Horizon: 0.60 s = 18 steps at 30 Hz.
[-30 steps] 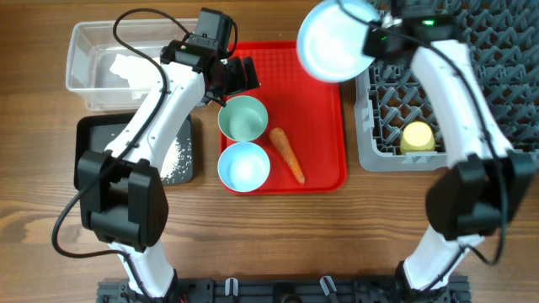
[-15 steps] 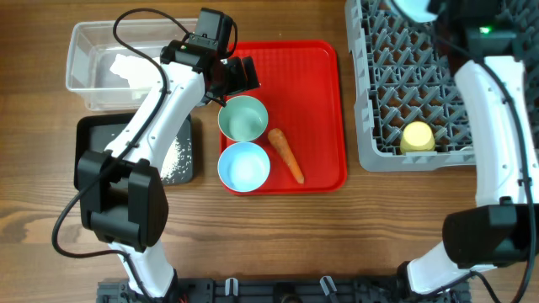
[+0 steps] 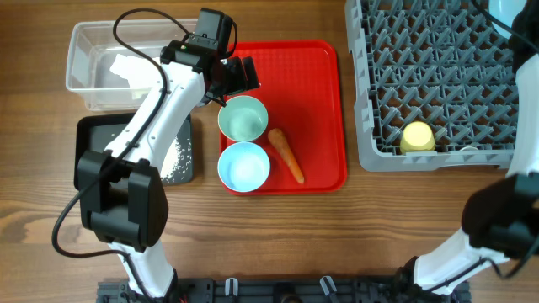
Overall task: Sort waste into correct bins and load items into the dishwasher rack
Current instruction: 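Lift the light-blue plate and carry it right to the rack, then stand the plate upright in the rack's back corner and release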
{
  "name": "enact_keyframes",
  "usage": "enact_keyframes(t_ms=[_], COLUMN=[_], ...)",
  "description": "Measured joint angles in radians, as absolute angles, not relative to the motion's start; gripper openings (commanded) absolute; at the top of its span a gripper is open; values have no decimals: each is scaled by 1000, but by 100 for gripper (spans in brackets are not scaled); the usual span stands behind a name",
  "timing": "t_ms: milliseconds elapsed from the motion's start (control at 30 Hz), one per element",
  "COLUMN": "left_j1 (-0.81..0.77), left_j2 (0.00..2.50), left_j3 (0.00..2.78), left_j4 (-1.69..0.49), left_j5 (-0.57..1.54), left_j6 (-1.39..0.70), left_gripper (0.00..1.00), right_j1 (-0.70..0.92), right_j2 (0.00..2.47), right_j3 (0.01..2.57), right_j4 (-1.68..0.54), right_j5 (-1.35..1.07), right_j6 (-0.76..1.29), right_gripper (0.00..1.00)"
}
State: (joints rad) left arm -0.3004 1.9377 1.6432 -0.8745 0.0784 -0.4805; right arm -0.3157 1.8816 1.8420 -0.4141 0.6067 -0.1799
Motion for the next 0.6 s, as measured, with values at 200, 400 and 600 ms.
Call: enact_keyframes(t_ms=[200, 400, 600], left_j1=[-300, -300, -300], left_j2=[1938, 1938, 1938], left_j3=[1643, 1643, 1643], left_j4=[-874, -874, -874], left_j5=[78, 78, 78], left_j6=[-480, -480, -480], left_gripper=[100, 100, 100], right_j1=[-328, -325, -325], right_j2=[2017, 2067, 2067], right_j3=[1842, 1840, 1841], right_j4=[-327, -278, -241], right_j5=[606, 603, 604], right_j6=[-321, -374, -402], right_gripper=[4, 4, 4])
